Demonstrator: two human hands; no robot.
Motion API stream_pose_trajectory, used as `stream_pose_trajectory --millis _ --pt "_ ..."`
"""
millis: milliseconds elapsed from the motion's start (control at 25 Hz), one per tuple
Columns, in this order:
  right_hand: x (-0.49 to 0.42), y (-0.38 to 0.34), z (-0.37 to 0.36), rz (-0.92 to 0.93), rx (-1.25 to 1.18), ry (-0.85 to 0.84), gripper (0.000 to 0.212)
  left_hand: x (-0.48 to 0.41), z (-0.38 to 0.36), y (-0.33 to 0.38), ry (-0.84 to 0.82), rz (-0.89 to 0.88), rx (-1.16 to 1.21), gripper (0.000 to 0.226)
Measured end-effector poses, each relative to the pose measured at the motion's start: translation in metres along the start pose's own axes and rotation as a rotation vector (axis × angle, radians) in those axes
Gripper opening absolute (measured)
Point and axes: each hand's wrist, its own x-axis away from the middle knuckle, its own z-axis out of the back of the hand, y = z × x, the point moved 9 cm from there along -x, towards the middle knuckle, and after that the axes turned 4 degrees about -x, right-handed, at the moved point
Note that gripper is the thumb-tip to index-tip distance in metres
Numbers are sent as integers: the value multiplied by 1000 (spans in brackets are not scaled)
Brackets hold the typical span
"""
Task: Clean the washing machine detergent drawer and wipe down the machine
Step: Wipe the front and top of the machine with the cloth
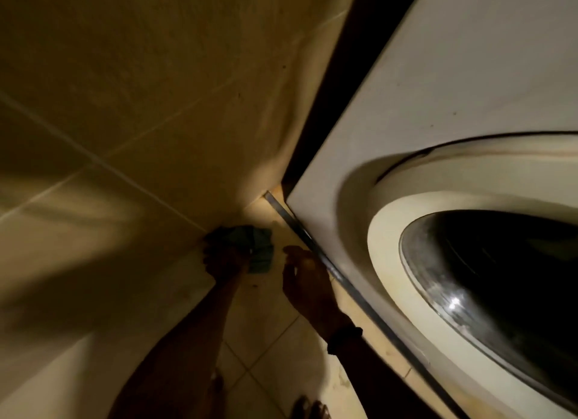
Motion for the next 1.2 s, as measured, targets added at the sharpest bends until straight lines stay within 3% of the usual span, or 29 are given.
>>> stream_pose_trajectory --millis 120,240,320,360,440,480,600,680,760,840,920,1040,1120,1200 --pt "0 4 3 -62 -64 -14 37 25 15 32 -161 23 325 65" --pt "27 -12 20 -172 -214 7 36 105 88 75 -213 -44 524 15" --pt "53 -30 38 -318 -387 7 47 158 134 96 -271 -108 672 19" --pt "70 -46 49 -394 -490 -1 57 184 156 98 -327 -119 744 4" --pt "110 -95 85 -482 -756 12 78 250 214 116 -428 -143 778 53" --pt "129 -124 109 -494 -895 23 85 289 245 131 -496 -172 821 67" --pt "178 -210 189 -439 -1191 58 76 405 330 183 -725 -327 820 52" --pt "211 -256 266 -377 -1085 216 55 466 384 221 -727 -424 763 58" --pt "248 -299 360 -245 -935 462 23 511 432 263 -624 -549 757 59" --pt "275 -342 446 -110 -873 670 7 539 461 305 -517 -664 793 58" --pt "287 -358 513 -28 -563 896 13 553 466 344 -447 -746 917 57" --pt "272 -348 552 -119 16 1076 31 554 446 374 -259 -749 971 60" --pt "254 -341 539 -92 176 1038 56 550 431 377 -126 -672 964 61" --pt "230 -347 510 -16 342 866 60 545 426 375 -90 -605 1029 64"
